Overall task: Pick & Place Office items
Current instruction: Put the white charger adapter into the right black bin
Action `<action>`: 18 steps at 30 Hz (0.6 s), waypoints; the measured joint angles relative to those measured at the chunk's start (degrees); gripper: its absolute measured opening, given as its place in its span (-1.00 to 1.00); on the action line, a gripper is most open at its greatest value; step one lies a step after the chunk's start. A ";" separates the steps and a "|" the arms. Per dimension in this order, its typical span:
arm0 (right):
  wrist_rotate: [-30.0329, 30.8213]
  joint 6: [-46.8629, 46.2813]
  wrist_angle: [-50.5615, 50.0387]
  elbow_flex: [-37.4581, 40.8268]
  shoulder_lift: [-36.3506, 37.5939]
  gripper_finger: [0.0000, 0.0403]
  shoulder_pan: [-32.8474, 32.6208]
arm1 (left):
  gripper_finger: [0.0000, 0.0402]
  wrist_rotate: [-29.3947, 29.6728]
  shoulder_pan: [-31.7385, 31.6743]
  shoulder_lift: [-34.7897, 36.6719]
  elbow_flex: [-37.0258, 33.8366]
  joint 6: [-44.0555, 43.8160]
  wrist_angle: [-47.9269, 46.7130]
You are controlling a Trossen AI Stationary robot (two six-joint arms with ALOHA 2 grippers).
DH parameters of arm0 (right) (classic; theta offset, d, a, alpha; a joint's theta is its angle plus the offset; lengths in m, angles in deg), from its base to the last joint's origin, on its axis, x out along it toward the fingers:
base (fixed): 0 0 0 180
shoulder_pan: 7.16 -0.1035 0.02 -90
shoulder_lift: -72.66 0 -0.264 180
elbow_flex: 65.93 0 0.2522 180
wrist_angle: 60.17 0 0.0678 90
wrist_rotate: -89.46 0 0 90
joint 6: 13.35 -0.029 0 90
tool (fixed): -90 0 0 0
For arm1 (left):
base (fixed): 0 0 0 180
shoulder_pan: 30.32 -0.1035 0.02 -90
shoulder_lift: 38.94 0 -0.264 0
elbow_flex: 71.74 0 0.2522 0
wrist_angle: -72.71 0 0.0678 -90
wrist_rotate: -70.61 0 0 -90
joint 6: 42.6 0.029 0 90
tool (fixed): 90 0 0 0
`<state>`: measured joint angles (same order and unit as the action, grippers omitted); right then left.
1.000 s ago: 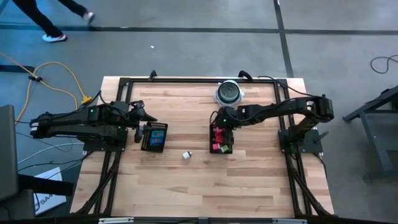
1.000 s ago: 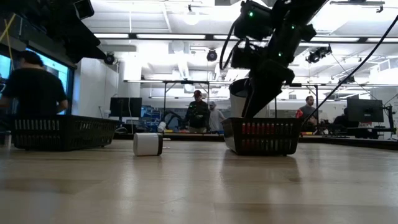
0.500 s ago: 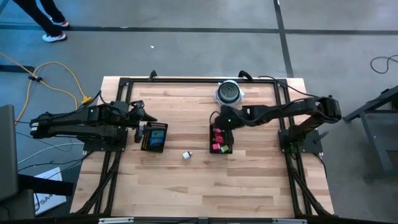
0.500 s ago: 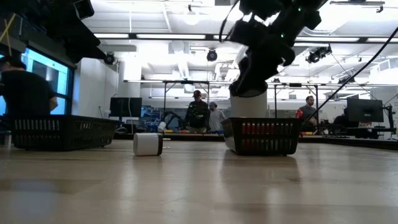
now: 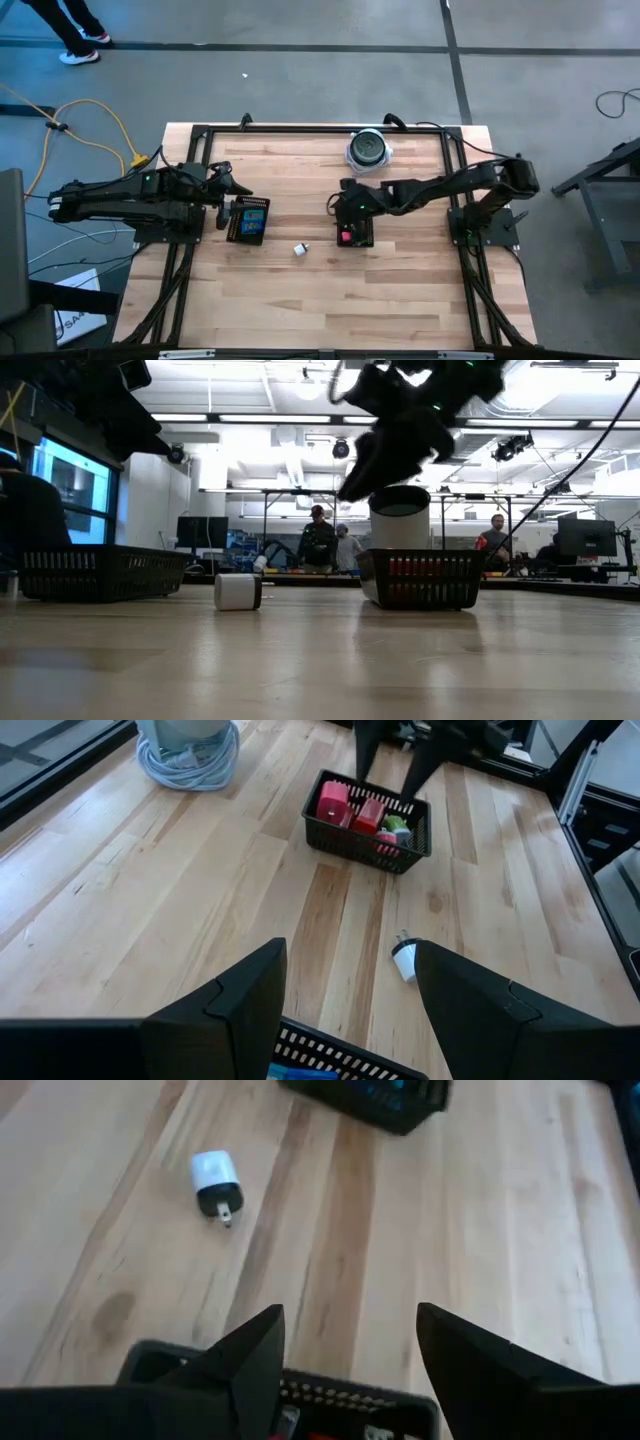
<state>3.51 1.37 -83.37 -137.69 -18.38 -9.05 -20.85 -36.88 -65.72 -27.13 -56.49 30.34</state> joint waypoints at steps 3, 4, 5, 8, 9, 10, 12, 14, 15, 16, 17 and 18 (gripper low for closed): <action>-1.74 0.47 -1.71 -5.10 -3.62 0.07 -0.50 | 0.07 0.00 0.00 -0.01 0.00 -0.02 0.19; -2.35 0.82 -3.07 -6.90 -4.82 0.07 -0.78 | 0.07 0.00 -0.01 -0.01 0.00 -0.02 0.24; -3.39 1.27 -4.40 -8.70 -6.25 0.07 -0.81 | 0.07 0.01 -0.02 0.02 0.00 -0.01 0.40; -6.23 3.65 -6.32 -13.24 -10.39 0.07 -0.78 | 0.07 0.02 -0.02 0.00 0.00 -0.01 0.55; -6.86 4.51 -6.59 -14.60 -11.88 0.07 -0.79 | 0.07 0.00 -0.02 0.02 0.02 0.00 0.61; -7.62 5.11 -6.19 -16.05 -13.17 0.07 -0.82 | 0.07 0.00 -0.02 0.02 0.00 -0.02 0.63; -8.93 5.83 -6.69 -18.40 -15.82 0.07 -0.90 | 0.07 0.00 -0.02 0.00 0.00 -0.02 0.69; -9.73 6.42 -6.27 -20.64 -18.74 0.07 -1.09 | 0.07 0.00 -0.02 0.00 0.00 0.00 1.00; -10.25 6.67 -6.59 -21.50 -20.06 0.07 -1.19 | 0.07 0.01 0.00 -0.01 0.01 0.00 1.04; -10.61 7.01 -7.29 -22.59 -21.48 0.07 -1.49 | 0.07 0.01 -0.02 0.02 0.01 -0.01 1.05; -11.13 7.47 -7.11 -23.76 -22.72 0.07 -1.74 | 0.07 0.00 -0.01 0.02 0.01 -0.01 1.09; -11.72 7.97 -6.58 -24.73 -23.62 0.07 -2.03 | 0.07 0.00 -0.02 -0.01 0.00 0.00 1.11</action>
<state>-8.21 9.35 -89.94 -162.42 -42.00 -11.08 -20.85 -36.90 -65.73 -27.13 -56.49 31.45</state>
